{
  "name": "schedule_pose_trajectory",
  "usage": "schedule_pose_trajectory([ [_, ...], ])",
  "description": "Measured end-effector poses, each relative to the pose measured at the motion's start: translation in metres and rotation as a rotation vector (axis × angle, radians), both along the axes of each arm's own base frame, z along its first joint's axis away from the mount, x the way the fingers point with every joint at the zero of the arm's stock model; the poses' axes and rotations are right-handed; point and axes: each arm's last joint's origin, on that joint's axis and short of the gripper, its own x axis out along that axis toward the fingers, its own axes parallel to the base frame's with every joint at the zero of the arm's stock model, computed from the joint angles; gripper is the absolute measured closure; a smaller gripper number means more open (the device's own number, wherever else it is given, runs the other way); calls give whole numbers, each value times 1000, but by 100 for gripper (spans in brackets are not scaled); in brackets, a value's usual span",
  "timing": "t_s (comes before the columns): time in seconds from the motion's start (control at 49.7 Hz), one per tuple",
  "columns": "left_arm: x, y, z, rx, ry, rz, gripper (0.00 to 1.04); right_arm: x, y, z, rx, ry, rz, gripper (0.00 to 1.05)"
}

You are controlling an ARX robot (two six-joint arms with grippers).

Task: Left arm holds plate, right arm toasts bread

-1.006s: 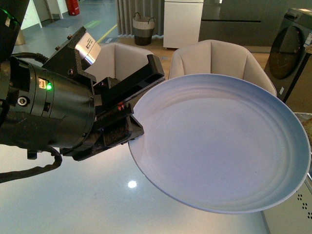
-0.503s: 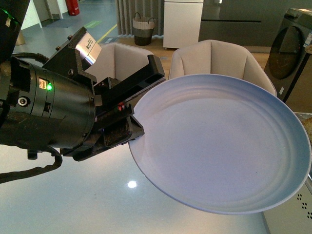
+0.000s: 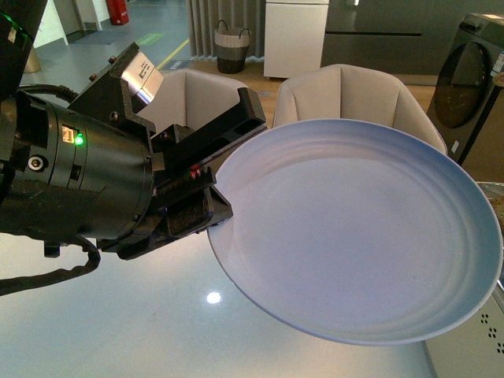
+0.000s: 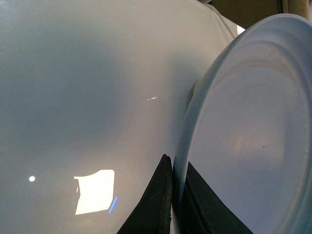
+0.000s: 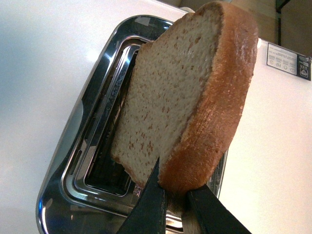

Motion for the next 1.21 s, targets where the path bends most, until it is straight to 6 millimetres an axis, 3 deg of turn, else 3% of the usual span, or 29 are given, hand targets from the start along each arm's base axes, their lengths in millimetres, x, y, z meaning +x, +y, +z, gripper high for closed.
schedule_pose_trajectory([
  [0.584, 0, 0, 0, 0, 0, 0, 102, 1, 8, 0, 12, 0, 22, 102],
  [1.047, 0, 0, 0, 0, 0, 0, 102, 16, 24, -37, 92, 45, -18, 102],
  [1.208, 0, 0, 0, 0, 0, 0, 102, 14, 25, -49, 112, 59, -21, 75],
])
